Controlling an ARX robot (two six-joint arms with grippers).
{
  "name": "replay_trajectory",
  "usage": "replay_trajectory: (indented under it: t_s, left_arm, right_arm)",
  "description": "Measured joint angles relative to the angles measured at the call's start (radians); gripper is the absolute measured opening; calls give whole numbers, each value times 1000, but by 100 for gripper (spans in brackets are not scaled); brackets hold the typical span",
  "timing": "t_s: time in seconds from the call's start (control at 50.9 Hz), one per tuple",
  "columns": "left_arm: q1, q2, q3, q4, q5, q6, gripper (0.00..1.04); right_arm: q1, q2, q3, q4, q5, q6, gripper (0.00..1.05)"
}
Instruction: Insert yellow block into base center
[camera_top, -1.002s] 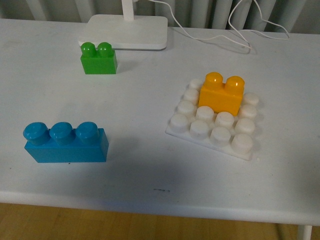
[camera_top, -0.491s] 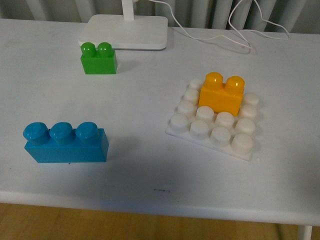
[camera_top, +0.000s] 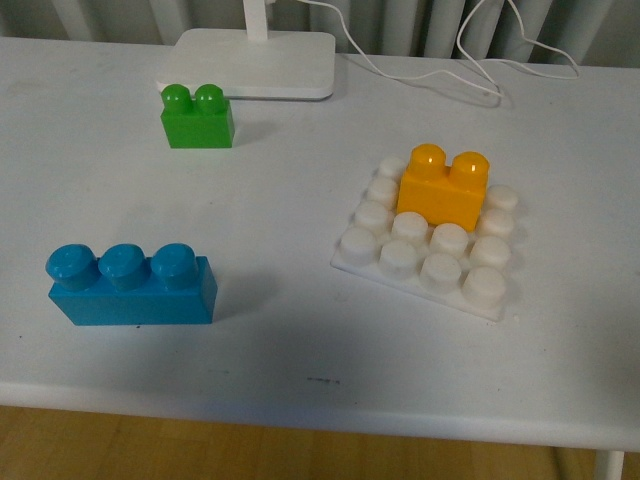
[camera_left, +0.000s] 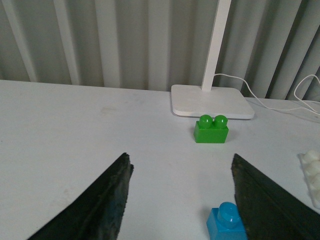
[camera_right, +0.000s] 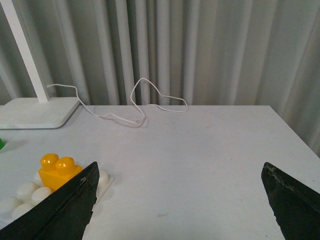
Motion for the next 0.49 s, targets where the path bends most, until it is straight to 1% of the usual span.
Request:
replay_trajectory:
  t_s: [0.039, 0.098, 0.118, 0.216, 0.236, 0.295, 0.491]
  left_arm:
    - [0, 0, 0, 0, 0, 0, 68]
    - [0, 0, 0, 0, 0, 0, 79]
    - [0, 0, 0, 0, 0, 0, 81]
    - [0, 0, 0, 0, 0, 0, 98]
    - [0, 0, 0, 0, 0, 0, 100]
    - [0, 0, 0, 0, 0, 0, 98]
    - [0, 0, 0, 0, 0, 0, 98]
  right_arm:
    - [0, 0, 0, 0, 0, 0, 95]
    - [0, 0, 0, 0, 0, 0, 95]
    - [0, 0, 0, 0, 0, 0, 95]
    - [0, 0, 0, 0, 0, 0, 95]
    - [0, 0, 0, 0, 0, 0, 95]
    - [0, 0, 0, 0, 0, 0, 95]
    - [0, 0, 0, 0, 0, 0, 95]
